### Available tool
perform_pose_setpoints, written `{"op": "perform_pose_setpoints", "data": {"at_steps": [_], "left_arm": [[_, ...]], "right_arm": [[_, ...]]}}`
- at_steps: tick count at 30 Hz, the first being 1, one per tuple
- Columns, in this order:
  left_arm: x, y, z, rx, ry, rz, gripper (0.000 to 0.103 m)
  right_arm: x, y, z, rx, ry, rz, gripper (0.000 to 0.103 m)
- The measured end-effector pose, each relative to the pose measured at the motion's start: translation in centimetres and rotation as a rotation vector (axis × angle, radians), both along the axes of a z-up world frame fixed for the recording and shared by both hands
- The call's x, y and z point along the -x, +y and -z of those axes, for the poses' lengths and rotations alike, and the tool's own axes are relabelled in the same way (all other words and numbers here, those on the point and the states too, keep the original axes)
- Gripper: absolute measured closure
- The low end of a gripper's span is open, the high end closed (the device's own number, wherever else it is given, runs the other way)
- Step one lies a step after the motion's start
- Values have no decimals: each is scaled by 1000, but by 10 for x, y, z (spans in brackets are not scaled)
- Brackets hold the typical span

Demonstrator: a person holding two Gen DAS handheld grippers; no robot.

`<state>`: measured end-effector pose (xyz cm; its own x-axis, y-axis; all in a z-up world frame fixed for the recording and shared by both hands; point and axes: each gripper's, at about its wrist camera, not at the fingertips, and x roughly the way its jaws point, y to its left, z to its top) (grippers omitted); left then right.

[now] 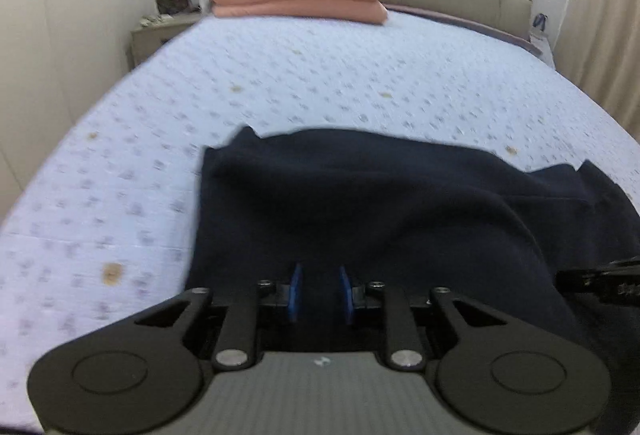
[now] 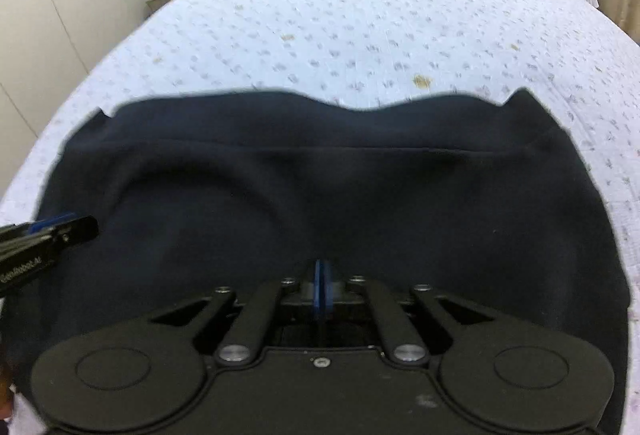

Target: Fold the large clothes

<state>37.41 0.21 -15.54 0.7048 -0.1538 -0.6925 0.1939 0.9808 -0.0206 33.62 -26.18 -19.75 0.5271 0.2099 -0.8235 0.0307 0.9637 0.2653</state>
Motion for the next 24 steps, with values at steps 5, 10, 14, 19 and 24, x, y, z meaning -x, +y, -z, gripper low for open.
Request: {"op": "perform_pose_setpoints", "data": {"at_steps": [5, 10, 14, 19, 24], "left_arm": [[31, 32, -18, -37, 14, -101, 69], [48, 63, -12, -62, 59, -187, 65], [46, 84, -9, -24, 91, -243, 50], [26, 95, -8, 79, 162, -147, 40], [9, 105, 17, 186, 198, -73, 32]], "right_arm": [[36, 30, -31, 7, -75, -119, 89], [46, 60, 1, 137, -68, -191, 89], [46, 73, 4, 254, -125, -272, 86], [35, 46, 5, 71, -69, -197, 86], [40, 44, 3, 10, -57, -172, 86]]}}
